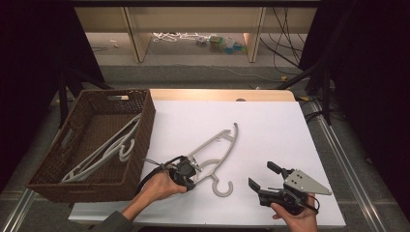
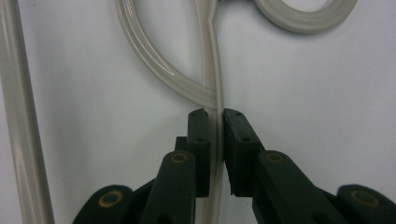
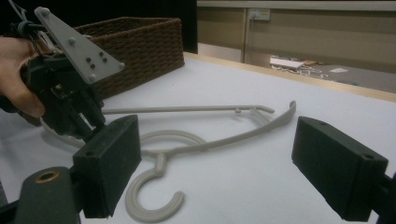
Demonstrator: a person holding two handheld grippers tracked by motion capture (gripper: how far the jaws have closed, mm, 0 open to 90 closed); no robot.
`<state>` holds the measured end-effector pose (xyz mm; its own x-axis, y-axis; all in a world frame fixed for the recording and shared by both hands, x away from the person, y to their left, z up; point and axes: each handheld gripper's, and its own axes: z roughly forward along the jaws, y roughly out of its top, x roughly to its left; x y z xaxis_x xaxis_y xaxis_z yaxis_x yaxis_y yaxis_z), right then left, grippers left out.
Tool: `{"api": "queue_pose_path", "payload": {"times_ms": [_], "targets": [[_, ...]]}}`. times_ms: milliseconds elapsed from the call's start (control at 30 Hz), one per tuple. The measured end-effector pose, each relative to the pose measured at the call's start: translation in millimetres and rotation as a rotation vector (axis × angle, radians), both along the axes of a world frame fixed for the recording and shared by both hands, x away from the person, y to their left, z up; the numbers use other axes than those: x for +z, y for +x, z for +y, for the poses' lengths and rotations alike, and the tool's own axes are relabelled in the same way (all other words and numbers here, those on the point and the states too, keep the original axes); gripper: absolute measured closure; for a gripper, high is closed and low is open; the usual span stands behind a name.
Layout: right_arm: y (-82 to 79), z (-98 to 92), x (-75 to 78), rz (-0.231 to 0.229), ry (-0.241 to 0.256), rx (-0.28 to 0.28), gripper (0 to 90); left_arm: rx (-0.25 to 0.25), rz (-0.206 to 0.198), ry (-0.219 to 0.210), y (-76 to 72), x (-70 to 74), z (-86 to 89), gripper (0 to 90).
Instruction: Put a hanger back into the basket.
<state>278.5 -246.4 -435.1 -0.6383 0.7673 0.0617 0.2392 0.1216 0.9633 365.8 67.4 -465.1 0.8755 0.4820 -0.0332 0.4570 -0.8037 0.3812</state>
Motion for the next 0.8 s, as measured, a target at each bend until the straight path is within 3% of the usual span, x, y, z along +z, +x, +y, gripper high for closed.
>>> {"api": "queue_pose_path", "payload": {"times_ms": [233,467,533,700,733,767,800], "targets": [[0.1,0.1,-0.4,-0.001,-0.005,-0.001,16.5,0.027,0.020,0.006,1.8,-0.1,-2.4,80.1],[-0.1,0.7,-0.1,0.003,0.005,0.004,16.7,-0.017,0.002,0.006,0.5,0.6,-0.6,81.7],[0.2,0.2,0.3,-0.003,0.004,0.002,16.7,0.001,-0.002,-0.037,2.5,0.2,0.6,81.7],[-0.2,-1.9,0.8,-0.004,-0.005,-0.005,16.7,0.016,0.006,-0.071,8.0,1.9,7.3,81.7],[-0.2,-1.9,0.8,-0.006,-0.006,-0.005,16.7,0.045,0.032,-0.101,7.8,4.3,9.4,81.7],[-0.6,-2.0,0.7,-0.004,-0.004,-0.006,16.7,0.083,0.022,-0.160,7.7,5.0,9.5,81.7],[-0.6,-2.1,0.5,-0.007,-0.002,-0.005,16.7,0.085,0.020,-0.167,8.5,7.4,11.5,81.7]]}}
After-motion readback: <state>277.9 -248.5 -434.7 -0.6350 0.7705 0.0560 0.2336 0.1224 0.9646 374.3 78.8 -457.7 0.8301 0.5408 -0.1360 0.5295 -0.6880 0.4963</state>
